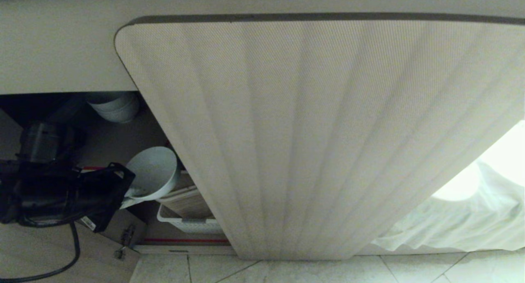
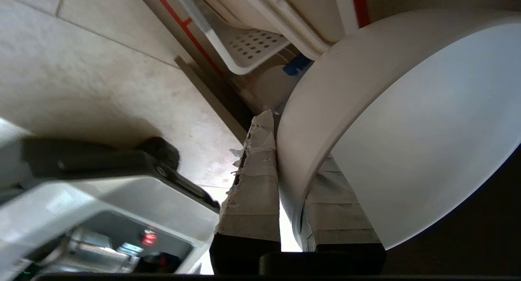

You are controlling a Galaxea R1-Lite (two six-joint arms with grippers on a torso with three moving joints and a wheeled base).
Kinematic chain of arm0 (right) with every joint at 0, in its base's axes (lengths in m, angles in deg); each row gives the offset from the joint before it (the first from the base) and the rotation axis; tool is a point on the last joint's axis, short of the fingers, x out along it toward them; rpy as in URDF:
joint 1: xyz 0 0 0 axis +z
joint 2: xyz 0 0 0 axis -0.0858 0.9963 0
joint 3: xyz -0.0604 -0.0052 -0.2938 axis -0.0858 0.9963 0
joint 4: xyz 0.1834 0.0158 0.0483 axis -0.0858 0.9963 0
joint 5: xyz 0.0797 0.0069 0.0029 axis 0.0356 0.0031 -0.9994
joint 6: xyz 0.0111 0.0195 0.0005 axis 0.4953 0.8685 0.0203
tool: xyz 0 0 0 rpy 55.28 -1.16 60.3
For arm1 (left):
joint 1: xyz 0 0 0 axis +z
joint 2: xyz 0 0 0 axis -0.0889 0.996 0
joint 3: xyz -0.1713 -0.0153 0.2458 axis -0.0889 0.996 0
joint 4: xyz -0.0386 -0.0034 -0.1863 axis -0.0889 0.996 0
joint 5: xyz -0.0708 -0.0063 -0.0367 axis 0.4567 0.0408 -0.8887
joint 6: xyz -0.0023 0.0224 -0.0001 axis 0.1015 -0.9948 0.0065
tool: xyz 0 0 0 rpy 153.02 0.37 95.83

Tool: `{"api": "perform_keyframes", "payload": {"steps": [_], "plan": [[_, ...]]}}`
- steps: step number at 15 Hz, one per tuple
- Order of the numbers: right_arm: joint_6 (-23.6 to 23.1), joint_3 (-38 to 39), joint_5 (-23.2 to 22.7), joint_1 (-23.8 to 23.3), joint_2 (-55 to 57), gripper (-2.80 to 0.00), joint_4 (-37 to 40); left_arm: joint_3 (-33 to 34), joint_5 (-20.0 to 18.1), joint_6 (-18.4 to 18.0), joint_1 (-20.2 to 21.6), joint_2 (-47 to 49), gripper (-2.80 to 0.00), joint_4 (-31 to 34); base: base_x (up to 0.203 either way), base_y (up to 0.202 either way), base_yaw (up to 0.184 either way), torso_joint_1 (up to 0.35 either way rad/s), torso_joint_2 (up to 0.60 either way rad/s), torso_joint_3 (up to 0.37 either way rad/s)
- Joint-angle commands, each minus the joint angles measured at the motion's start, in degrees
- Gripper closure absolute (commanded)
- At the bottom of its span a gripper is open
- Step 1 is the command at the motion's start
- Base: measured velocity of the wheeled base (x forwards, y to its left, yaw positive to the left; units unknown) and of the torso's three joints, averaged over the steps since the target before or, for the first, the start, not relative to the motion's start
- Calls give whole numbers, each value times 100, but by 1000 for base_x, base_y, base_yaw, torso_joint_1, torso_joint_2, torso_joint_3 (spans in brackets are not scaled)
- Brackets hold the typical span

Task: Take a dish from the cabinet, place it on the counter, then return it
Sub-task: Put it back into the cabinet

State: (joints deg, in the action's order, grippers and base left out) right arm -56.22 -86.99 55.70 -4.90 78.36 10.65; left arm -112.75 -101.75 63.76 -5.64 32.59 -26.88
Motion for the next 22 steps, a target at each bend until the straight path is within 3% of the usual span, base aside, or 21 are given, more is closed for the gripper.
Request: {"api": "perform_keyframes", "payload": {"steps": [1, 3, 6, 9, 17, 22], "plan": [[5, 0, 2, 6, -2, 0, -4, -42, -71, -214, 164, 365, 0, -106, 0, 0, 0, 0, 0, 0], [4, 0, 2, 6, -2, 0, -4, -171, -320, -477, 402, 513, 0, -153, 0, 0, 0, 0, 0, 0], [-4, 0, 2, 6, -2, 0, -4, -267, -617, -1275, 656, 730, 0, -158, 0, 0, 0, 0, 0, 0], [5, 0, 2, -2, 1, 0, -4, -479, -919, -1335, 756, 812, 0, -154, 0, 0, 0, 0, 0, 0], [-2, 0, 2, 6, -2, 0, 5, -1270, -938, -1344, 757, 1416, 0, -8, 0, 0, 0, 0, 0, 0], [5, 0, 2, 0, -2, 0, -4, -1786, -1143, -1438, 745, 1795, 0, 104, 0, 0, 0, 0, 0, 0]]}}
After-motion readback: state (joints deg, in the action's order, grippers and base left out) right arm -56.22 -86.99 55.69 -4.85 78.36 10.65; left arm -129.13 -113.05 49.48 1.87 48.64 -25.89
